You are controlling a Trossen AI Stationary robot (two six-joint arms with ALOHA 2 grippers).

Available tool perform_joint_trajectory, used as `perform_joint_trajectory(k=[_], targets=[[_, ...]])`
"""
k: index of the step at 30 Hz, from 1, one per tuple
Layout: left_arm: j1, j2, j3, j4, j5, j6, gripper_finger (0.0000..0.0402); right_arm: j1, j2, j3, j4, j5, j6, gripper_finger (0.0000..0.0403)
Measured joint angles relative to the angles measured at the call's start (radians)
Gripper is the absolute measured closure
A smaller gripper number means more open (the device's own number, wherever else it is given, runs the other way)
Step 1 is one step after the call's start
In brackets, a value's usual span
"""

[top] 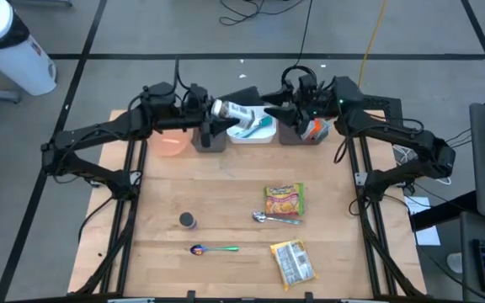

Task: Pick & Place Food Item
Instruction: Put the white seasoning bottle into the left black bin

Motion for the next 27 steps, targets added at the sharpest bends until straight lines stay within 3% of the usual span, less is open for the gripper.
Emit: perform_joint_trajectory(k=[4, 15, 27], targets=[[0.011, 0.033, 0.093, -0.137, 0.031, 0.023, 0.0195, -0.007, 0.001, 0.000, -0.046, -0.102, 0.045, 0.0152], [0.013, 0.261, 0.491, -0.679, 0.115, 0.171, 0.0195, 0.005, 0.001, 0.000, -0.258, -0.105, -0.076, 0.0152], [-0.008, 0.496, 0.762, -0.922, 0.162, 0.227, 0.0195, 0.028, 0.002, 0.000, -0.295, -0.098, -0.115, 0.0152]])
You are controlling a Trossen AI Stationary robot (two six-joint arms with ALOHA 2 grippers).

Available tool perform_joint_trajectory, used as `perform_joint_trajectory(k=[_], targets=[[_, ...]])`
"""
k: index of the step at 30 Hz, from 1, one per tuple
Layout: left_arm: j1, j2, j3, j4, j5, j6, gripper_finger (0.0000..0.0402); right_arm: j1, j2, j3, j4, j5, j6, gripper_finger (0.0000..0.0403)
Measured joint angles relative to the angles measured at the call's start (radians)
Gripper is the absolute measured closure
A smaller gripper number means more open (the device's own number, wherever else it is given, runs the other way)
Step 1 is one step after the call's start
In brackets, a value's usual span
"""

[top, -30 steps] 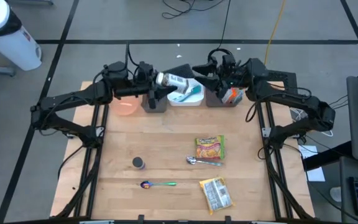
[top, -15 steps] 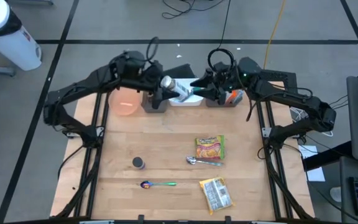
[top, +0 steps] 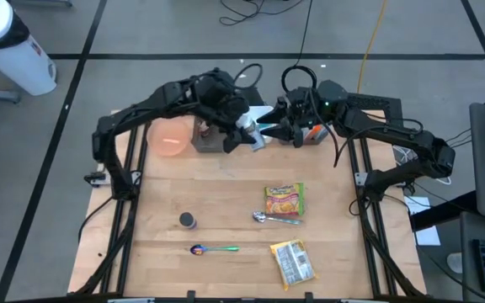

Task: Pick & Place Food Item
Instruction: Put the white seasoning bottle into the left black bin

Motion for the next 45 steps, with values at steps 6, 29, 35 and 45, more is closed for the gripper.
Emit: perform_joint_trajectory(k=[6, 29, 35, 45], targets=[[-0.004, 0.053, 0.049, -0.020, 0.014, -0.002, 0.0195, 0.007, 0.012, 0.000, -0.038, 0.030, -0.026, 0.0152], [-0.004, 0.053, 0.054, -0.055, -0.038, -0.032, 0.0195, 0.052, 0.052, 0.000, -0.018, 0.103, -0.072, 0.0182], [-0.004, 0.053, 0.054, -0.056, -0.038, -0.030, 0.0195, 0.052, 0.052, 0.000, -0.018, 0.102, -0.073, 0.0214], [-0.004, 0.053, 0.054, -0.056, -0.037, -0.027, 0.0195, 0.052, 0.052, 0.000, -0.018, 0.103, -0.073, 0.0214]])
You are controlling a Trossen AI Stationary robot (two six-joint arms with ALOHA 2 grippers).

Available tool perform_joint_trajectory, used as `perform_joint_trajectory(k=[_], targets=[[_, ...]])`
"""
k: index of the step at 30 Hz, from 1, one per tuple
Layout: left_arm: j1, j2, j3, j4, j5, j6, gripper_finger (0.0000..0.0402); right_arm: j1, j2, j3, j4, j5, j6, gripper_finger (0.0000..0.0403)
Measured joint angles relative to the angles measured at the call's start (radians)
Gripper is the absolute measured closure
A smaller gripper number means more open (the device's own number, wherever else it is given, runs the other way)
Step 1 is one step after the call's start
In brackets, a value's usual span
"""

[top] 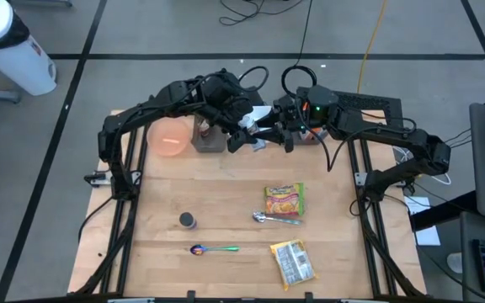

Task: Pick & Place Food Item
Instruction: Put the white seasoning bottle into the left black bin

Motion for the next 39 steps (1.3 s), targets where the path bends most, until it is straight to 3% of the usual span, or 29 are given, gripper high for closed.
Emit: perform_joint_trajectory(k=[9, 15, 19, 26, 39], targets=[[0.000, 0.001, 0.000, -0.020, 0.004, 0.014, 0.0195, 0.000, 0.002, 0.000, 0.000, 0.000, 0.017, 0.0211], [-0.002, -0.007, 0.000, -0.038, -0.001, 0.051, 0.0195, 0.000, -0.003, 0.000, -0.056, -0.001, 0.045, 0.0108], [-0.001, -0.015, 0.000, -0.040, -0.006, 0.057, 0.0195, -0.001, -0.002, -0.001, -0.062, -0.003, 0.056, 0.0076], [-0.001, -0.013, 0.000, -0.045, -0.011, 0.064, 0.0195, 0.001, -0.002, -0.001, -0.060, -0.082, 0.076, 0.0085], [0.003, -0.022, 0.000, -0.017, -0.030, 0.063, 0.0195, 0.007, -0.003, -0.053, -0.061, -0.069, 0.066, 0.0100]])
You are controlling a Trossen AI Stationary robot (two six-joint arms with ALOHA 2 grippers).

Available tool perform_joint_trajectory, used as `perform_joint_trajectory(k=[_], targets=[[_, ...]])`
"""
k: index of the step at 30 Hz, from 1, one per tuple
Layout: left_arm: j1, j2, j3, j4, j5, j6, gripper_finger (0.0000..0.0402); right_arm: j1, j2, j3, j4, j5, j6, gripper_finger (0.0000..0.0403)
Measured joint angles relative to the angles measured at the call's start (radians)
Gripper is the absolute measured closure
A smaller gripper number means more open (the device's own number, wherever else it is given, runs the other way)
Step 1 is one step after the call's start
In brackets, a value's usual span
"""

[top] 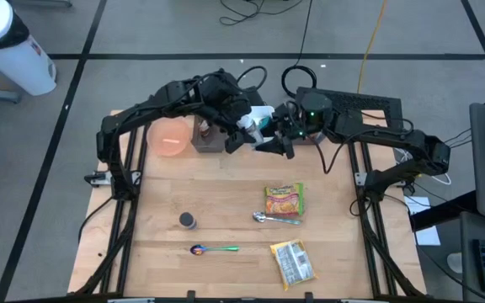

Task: Pick & Place Food Item
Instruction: Put the white seasoning bottle into the left black bin

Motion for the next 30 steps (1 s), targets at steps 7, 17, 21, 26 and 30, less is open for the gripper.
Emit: perform_joint_trajectory(k=[7, 17, 21, 26, 30], targets=[[0.001, -0.004, 0.001, 0.006, 0.021, -0.009, 0.0195, 0.001, 0.000, -0.006, 0.012, 0.048, -0.022, 0.0105], [0.003, -0.005, 0.001, 0.066, 0.041, -0.032, 0.0195, 0.001, -0.002, -0.006, 0.030, 0.044, -0.051, 0.0213], [0.003, -0.005, 0.001, 0.067, 0.044, -0.040, 0.0195, 0.001, -0.002, -0.006, 0.033, 0.043, -0.057, 0.0213], [0.003, -0.008, 0.001, 0.077, 0.047, -0.043, 0.0176, 0.000, -0.002, -0.006, 0.077, 0.041, -0.040, 0.0213], [0.001, -0.009, 0.001, 0.088, 0.056, -0.060, 0.0123, 0.000, 0.000, -0.006, 0.097, 0.044, -0.035, 0.0213]])
